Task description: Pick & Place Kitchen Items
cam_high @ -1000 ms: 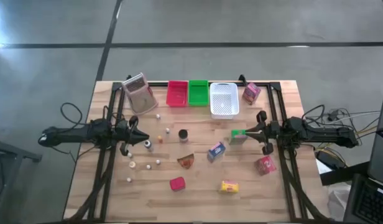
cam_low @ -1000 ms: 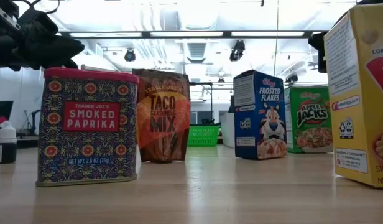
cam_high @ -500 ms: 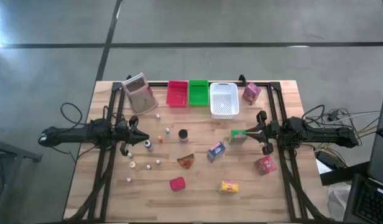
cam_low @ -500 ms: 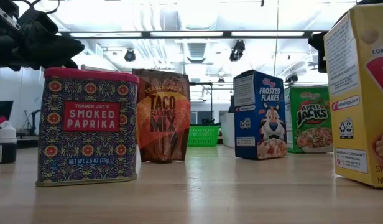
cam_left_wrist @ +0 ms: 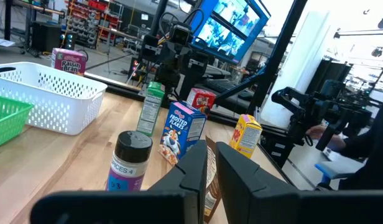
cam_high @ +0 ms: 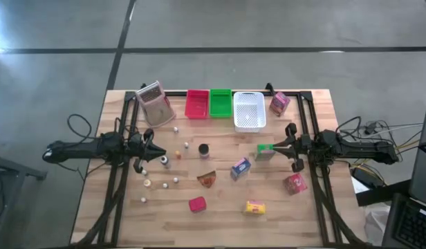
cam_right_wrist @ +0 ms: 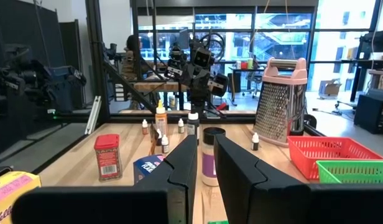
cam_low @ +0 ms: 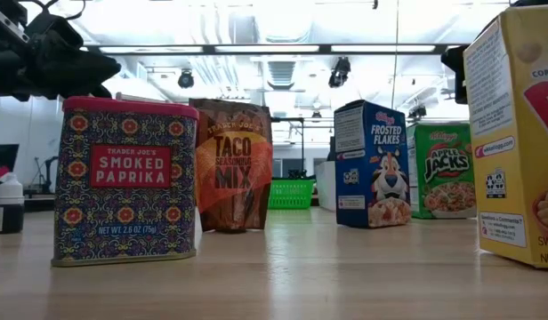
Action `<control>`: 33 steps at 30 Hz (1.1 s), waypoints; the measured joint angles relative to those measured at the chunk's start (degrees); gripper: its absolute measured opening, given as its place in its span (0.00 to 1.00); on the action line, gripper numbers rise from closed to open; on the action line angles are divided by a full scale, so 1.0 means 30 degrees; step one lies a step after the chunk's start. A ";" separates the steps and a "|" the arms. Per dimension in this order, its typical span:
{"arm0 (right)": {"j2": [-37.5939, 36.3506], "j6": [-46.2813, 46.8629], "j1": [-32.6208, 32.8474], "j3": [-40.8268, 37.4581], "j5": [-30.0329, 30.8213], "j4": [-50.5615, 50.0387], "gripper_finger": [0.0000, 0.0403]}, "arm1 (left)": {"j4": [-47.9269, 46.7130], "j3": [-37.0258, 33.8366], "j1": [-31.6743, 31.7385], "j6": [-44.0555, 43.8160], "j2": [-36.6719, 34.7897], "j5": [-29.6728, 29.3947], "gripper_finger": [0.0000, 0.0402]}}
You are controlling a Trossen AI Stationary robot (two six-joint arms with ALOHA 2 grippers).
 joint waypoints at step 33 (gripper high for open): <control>0.0026 0.3034 0.0000 0.0015 0.1362 0.9555 0.13 | 0.0000 0.0000 -0.0002 0.0000 -0.0004 0.0000 0.10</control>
